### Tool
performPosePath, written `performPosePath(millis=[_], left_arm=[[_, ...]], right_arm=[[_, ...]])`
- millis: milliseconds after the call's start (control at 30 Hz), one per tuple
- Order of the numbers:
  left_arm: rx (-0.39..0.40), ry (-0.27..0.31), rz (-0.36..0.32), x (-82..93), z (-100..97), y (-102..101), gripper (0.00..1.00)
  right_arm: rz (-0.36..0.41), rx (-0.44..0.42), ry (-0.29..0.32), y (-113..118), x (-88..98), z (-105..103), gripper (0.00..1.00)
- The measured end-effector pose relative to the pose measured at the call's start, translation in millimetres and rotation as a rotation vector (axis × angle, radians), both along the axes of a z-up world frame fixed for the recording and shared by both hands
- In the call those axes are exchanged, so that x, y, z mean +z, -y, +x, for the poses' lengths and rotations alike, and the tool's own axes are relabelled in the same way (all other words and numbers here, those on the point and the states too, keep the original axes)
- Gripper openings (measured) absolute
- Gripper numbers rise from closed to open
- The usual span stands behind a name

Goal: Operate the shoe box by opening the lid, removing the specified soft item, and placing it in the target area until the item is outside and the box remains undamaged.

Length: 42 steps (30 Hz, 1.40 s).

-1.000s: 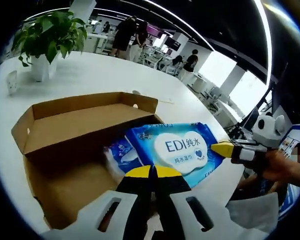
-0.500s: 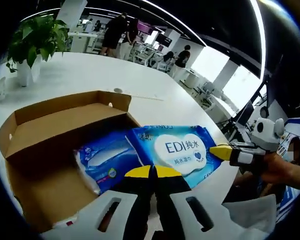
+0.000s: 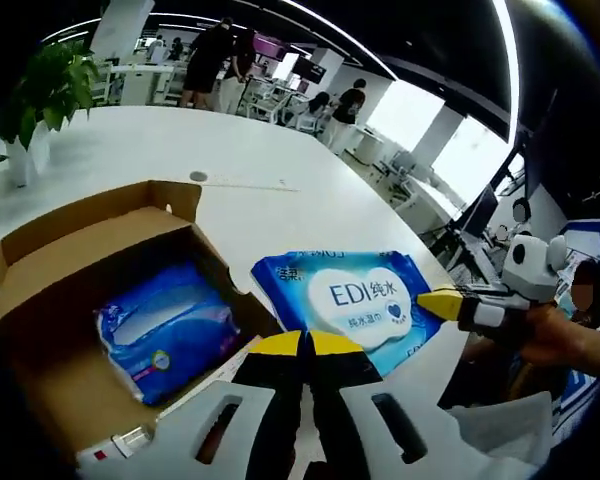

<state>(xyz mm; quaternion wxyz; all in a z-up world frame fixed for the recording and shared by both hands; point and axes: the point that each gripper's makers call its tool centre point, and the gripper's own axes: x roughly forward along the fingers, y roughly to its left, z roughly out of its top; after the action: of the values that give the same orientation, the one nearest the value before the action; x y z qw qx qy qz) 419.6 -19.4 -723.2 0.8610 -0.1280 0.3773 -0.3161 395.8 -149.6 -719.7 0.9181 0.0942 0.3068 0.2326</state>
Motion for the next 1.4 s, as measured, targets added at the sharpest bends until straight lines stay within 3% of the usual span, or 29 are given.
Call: performPosePath(millis=[67, 100, 233, 467, 1400], left_arm=[[-0.005, 0.001, 0.0, 0.1, 0.0, 3.8, 0.0], [-0.023, -0.004, 0.002, -2.5, -1.6, 19.4, 0.0], [-0.039, -0.012, 0.001, -6.0, -3.6, 34.7, 0.0], [-0.063, -0.016, 0.015, -11.9, -5.3, 53.7, 0.0], [0.006, -0.072, 0.035, -42.0, 18.5, 73.0, 0.0]], right_arm=[[0.0, -0.014, -0.002, 11.3, -1.4, -1.7, 0.0], [0.001, -0.023, -0.004, 19.1, -2.5, -2.6, 0.0], [0.0, -0.039, -0.01, 35.0, -5.8, -4.9, 0.0], [0.003, -0.054, -0.022, 53.0, -12.1, -5.9, 0.0], [-0.008, 0.02, -0.089, 75.7, -46.1, 32.3, 0.0]])
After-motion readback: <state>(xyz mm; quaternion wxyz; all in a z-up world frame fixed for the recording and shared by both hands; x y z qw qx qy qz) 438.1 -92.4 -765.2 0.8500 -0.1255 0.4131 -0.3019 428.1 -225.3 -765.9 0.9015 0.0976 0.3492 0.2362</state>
